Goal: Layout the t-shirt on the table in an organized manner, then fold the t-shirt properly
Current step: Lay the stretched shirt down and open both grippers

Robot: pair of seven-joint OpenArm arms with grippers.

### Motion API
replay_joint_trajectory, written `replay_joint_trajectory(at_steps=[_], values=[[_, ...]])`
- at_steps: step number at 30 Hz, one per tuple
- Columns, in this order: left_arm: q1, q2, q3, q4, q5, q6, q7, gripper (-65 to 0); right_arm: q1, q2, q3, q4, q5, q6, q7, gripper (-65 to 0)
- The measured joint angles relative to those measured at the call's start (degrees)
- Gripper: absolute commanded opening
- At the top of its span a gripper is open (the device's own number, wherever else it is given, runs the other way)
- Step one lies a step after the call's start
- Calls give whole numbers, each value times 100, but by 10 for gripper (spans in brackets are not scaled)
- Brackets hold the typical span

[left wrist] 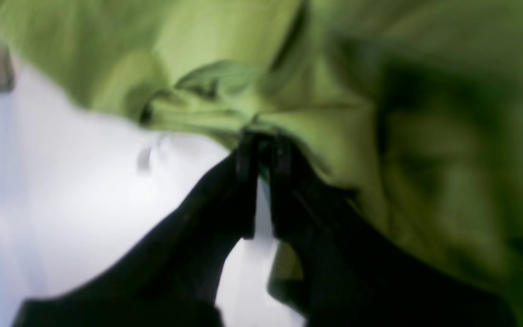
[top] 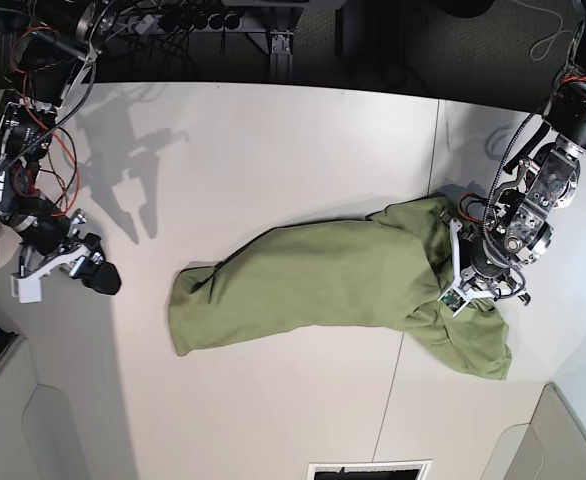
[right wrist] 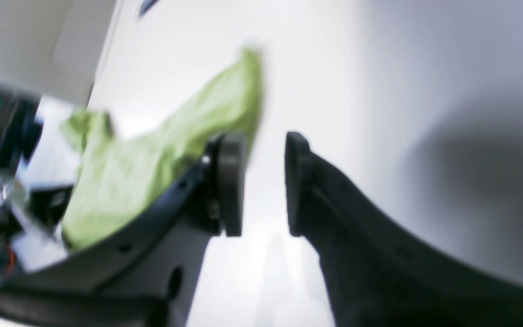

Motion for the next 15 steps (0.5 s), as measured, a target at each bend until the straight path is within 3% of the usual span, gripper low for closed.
replay_joint_trajectory(at_steps=[5,7,11,15], values=[[11,96,-2,94,-205,-192,66,-567,-11,-518,-1355,719,-271,39,-81,-497],[28,219,-15,98,-247,-249,72,-567,-4,-704,-1818,1082,-476,59,-39,-447],[177,529,-24,120,-280,-247,-13,-567,22,-997,-2778,1322,-1781,33,393,-276],[389,647,-52,146,-236,-212,-162,-567,7,-1303,-3718,1080,-3217,-138,1005,-249]])
